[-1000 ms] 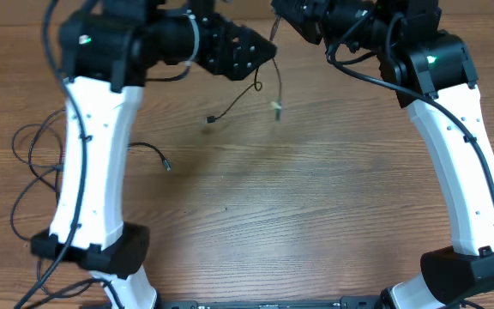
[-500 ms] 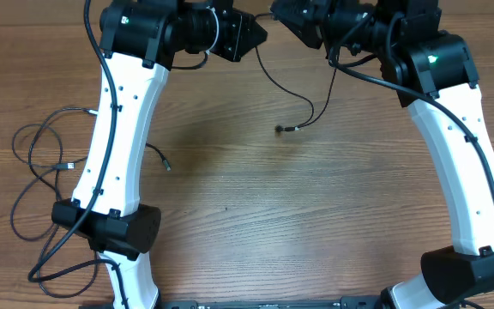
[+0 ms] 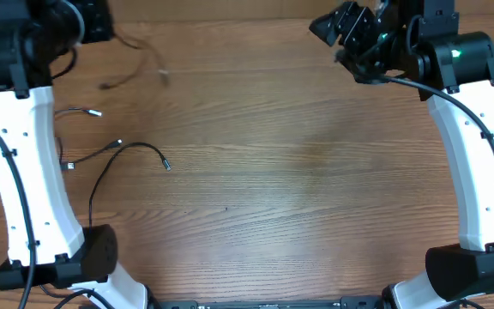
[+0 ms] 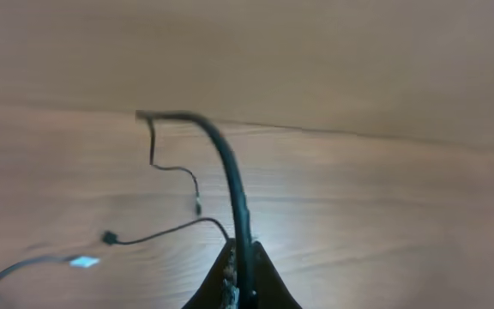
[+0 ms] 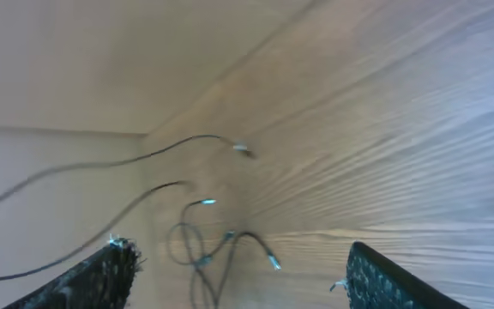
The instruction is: Untangle cables
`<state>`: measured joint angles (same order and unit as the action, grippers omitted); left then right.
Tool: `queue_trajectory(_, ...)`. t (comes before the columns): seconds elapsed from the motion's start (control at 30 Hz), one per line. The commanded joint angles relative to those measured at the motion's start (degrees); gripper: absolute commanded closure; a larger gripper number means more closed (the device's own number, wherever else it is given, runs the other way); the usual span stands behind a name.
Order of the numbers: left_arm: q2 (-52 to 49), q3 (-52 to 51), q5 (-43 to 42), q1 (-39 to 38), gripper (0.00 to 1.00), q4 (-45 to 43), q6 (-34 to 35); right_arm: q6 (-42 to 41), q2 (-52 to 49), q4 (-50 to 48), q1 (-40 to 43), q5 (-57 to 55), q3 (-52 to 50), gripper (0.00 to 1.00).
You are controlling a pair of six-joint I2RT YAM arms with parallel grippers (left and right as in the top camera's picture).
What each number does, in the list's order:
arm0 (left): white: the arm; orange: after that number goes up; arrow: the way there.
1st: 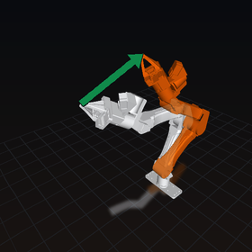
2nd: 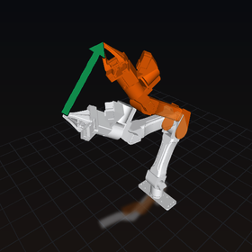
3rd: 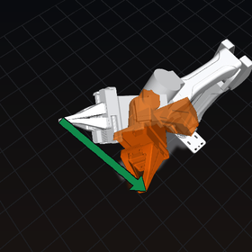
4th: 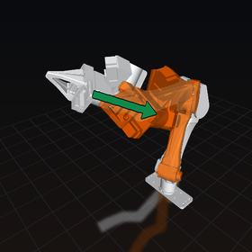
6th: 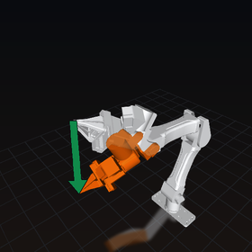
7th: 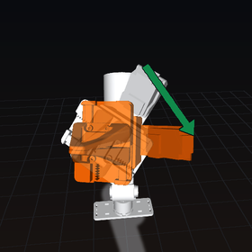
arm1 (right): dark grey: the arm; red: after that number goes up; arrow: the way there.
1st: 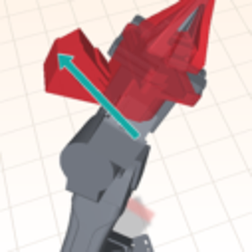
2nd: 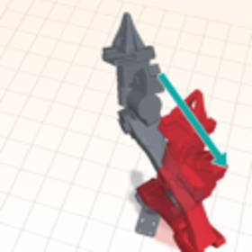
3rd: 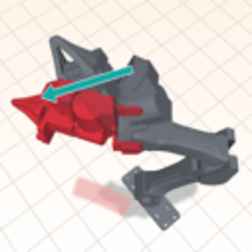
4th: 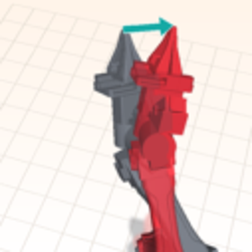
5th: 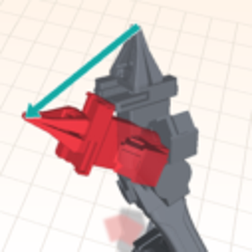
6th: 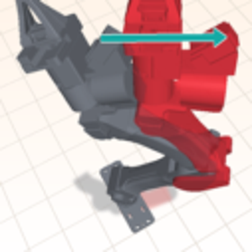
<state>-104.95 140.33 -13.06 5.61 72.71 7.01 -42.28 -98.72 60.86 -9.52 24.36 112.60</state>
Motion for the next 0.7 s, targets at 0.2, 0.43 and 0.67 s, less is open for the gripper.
queue_trajectory(0.2,-0.7,0.5,10.7,14.1,0.96,-0.5,5.1,6.8,1.6,4.0,0.3,-5.5,1.4,0.21)
queue_trajectory(0.43,-0.4,0.5,10.4,15.7,0.0,2.9,7.6,8.4,1.6,5.0,0.3,-5.4,1.4,0.17)
queue_trajectory(0.67,6.9,0.5,4.9,13.0,0.0,8.5,8.0,16.0,2.9,10.2,0.3,-7.9,1.5,0.0)
